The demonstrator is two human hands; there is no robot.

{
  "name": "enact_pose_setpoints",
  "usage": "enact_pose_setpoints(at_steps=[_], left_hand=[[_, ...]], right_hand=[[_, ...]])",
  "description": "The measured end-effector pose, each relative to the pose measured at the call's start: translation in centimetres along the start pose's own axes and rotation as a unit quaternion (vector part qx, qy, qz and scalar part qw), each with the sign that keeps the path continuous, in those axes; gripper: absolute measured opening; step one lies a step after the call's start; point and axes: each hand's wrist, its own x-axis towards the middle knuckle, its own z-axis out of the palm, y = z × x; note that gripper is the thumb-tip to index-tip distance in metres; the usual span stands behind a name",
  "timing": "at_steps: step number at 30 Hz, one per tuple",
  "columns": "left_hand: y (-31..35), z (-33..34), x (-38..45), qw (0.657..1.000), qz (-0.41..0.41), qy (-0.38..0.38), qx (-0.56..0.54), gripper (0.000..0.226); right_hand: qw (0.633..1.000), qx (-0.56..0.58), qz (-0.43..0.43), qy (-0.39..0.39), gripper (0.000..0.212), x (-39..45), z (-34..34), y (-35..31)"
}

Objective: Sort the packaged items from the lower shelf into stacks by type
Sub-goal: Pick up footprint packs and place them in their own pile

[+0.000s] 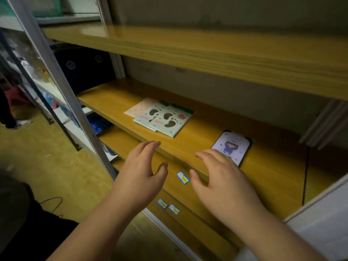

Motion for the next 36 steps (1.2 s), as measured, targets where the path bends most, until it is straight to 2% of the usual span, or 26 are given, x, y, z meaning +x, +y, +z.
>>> enact_pose_setpoints(at_steps=[5, 9, 12, 14, 18, 23, 25, 28, 31, 33, 36], left_hand=[[-3.6, 0.9, 5.6, 0.998, 0.007, -0.058, 0.021, 0.072], [-5.4, 1.6, 11.5, 0.997, 0.025, -0.052, 0.046, 0.071], [-5.7, 2.9, 15.7, 0.985, 0.048, -0.054, 0.157, 0.081], [-5.7, 3.8, 17.6, 0.965, 0.052, -0.088, 0.242, 0.093], [-6.7, 5.2, 19.3, 0.953, 0.112, -0.103, 0.262, 0.094], [-7.6, 4.1, 21.1, 0.974, 0.112, -0.128, 0.149, 0.102], [-7.8, 3.3, 21.5, 0.984, 0.1, -0.146, 0.031, 0.093], [-8.4, 2.5, 21.9, 0.975, 0.081, -0.168, -0.122, 0.074], [-9.2, 2.4, 21.7, 0.951, 0.039, -0.179, -0.25, 0.057], [-9.3, 2.6, 21.2, 0.918, -0.01, -0.205, -0.341, 0.042], [-8.8, 3.0, 20.2, 0.857, -0.055, -0.263, -0.44, 0.018]], right_hand=[[0.999, -0.02, 0.047, 0.004, 0.052, 2.9, 1.2, -0.5], [0.994, -0.027, 0.103, 0.024, 0.053, 4.9, 1.9, -0.8], [0.989, -0.036, 0.14, 0.041, 0.052, 6.2, 2.6, -1.5], [0.985, -0.05, 0.158, 0.052, 0.052, 6.8, 3.2, -2.2], [0.98, -0.074, 0.174, 0.064, 0.052, 7.5, 4.4, -3.7], [0.974, -0.078, 0.198, 0.081, 0.051, 8.0, 5.6, -4.8], [0.971, -0.078, 0.211, 0.084, 0.051, 8.0, 5.8, -4.8], [0.959, -0.09, 0.248, 0.1, 0.051, 8.2, 5.9, -4.2], [0.933, -0.126, 0.315, 0.124, 0.052, 8.2, 5.6, -2.6], [0.909, -0.163, 0.361, 0.128, 0.057, 8.1, 5.3, -1.0], [0.874, -0.208, 0.429, 0.092, 0.073, 7.7, 4.8, 1.2]])
